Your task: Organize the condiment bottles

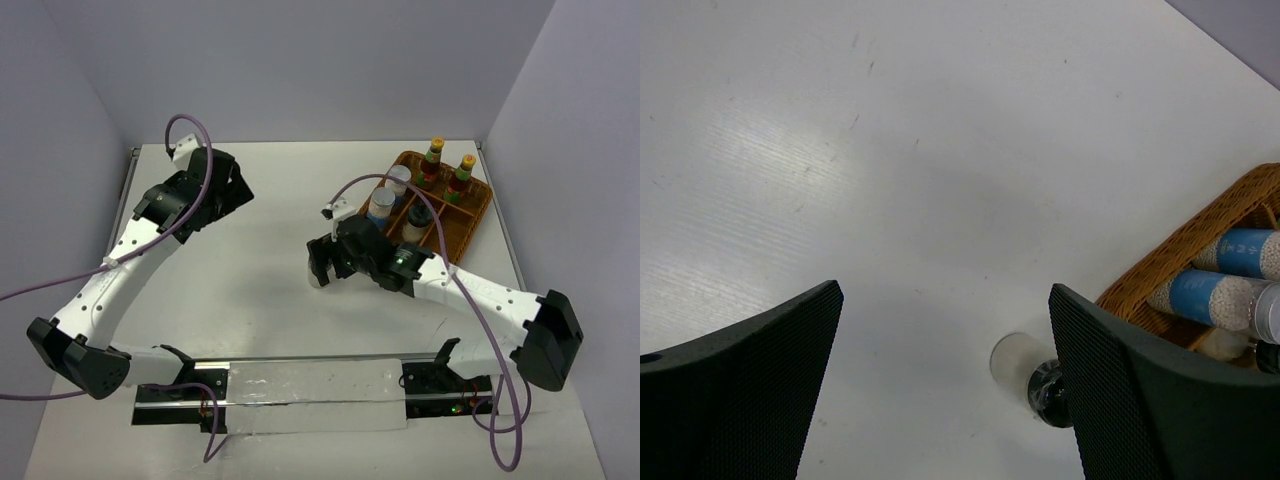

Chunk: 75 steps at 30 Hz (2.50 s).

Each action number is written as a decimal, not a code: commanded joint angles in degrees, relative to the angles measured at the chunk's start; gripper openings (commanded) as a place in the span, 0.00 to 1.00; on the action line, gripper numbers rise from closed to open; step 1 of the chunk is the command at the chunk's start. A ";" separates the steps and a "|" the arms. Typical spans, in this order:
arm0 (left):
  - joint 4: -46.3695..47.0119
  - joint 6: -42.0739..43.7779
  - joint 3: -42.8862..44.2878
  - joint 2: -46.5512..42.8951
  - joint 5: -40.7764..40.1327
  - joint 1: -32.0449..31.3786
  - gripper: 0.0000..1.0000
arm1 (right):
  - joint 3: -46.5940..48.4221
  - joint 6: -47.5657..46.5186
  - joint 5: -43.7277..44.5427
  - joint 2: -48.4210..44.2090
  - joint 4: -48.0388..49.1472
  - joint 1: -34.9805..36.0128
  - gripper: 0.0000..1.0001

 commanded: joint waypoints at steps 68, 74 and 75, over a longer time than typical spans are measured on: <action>4.54 2.35 -1.87 0.53 3.14 2.88 0.91 | -8.42 -0.08 21.07 -19.23 1.79 -39.94 0.50; 3.56 2.60 -2.22 -0.97 1.92 2.81 0.91 | -9.78 -0.08 22.25 -16.27 6.53 -42.29 0.50; 3.56 2.60 -2.29 -1.18 1.78 2.88 0.91 | -10.11 -0.08 21.97 -16.19 7.17 -42.79 0.50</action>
